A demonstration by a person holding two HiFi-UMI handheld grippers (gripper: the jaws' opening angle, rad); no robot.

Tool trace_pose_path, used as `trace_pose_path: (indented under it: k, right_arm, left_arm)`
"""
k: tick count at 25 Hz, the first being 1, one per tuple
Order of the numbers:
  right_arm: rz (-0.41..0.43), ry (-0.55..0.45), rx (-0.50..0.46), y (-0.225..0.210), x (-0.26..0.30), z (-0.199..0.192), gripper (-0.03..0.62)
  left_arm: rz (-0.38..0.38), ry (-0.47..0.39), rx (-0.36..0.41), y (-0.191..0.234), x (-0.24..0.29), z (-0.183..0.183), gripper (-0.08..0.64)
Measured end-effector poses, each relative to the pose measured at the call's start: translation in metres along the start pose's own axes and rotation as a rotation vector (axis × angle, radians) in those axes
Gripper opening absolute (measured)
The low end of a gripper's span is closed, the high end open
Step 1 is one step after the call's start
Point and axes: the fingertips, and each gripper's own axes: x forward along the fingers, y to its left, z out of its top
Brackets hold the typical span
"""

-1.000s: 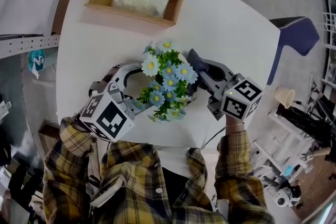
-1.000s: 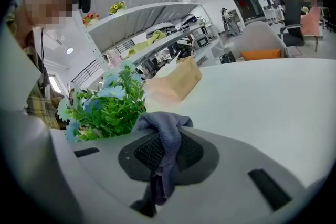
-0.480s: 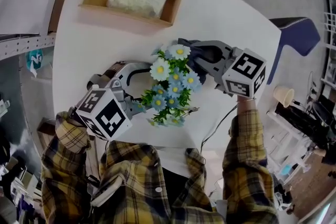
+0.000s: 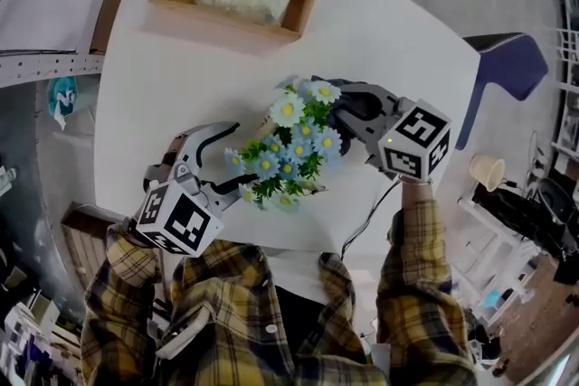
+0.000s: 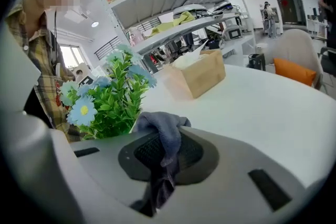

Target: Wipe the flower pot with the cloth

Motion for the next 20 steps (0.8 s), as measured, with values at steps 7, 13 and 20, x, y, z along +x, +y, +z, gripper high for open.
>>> trace_pose_path:
  k: [7,13,20]
  right_arm:
    - [-0.142,-0.149,0.188,0.03,-0.015,-0.029,0.021]
    - [-0.154,-0.229,0.309,0.084,-0.005,-0.052,0.021]
    - [-0.087,-0.26,0.385,0.129,0.014,-0.066,0.021]
  left_arm:
    - [0.198,0.013,-0.266,-0.022,-0.019,-0.03,0.36]
    - [0.257,-0.01,-0.271,-0.038,-0.03,-0.036,0.36]
    - [0.276,0.016,-0.192,-0.027,-0.038,-0.042,0.361]
